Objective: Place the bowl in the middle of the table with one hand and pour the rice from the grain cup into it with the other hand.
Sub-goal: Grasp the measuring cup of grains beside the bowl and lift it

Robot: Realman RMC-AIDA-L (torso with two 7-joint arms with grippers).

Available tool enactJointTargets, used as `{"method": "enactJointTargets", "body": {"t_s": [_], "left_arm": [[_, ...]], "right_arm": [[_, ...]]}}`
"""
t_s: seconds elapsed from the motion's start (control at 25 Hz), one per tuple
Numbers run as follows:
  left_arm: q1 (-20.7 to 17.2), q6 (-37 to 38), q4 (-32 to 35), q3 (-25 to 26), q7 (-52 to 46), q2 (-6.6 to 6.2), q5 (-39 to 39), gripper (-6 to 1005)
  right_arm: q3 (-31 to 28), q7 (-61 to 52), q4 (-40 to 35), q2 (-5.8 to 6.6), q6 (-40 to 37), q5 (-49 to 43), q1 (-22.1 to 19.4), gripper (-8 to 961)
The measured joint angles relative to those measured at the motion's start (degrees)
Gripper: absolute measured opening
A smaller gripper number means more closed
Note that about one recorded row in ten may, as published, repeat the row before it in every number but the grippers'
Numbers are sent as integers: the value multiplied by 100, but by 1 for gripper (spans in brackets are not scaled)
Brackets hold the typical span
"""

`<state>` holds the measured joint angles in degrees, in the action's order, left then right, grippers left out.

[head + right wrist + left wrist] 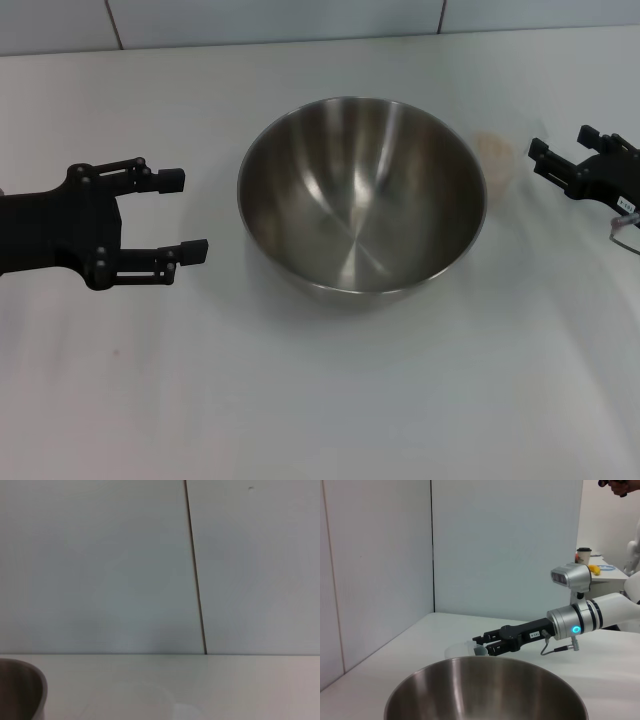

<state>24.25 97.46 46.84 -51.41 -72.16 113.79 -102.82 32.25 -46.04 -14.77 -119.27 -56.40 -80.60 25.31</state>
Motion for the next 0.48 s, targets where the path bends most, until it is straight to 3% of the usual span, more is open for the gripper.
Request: {"method": "enactJointTargets", "body": {"t_s": [0.48], "left_arm": [[36, -6, 0, 0, 0, 8, 0, 832]], "right_arm": [[0, -15, 5, 0, 216, 25, 121, 773]]}}
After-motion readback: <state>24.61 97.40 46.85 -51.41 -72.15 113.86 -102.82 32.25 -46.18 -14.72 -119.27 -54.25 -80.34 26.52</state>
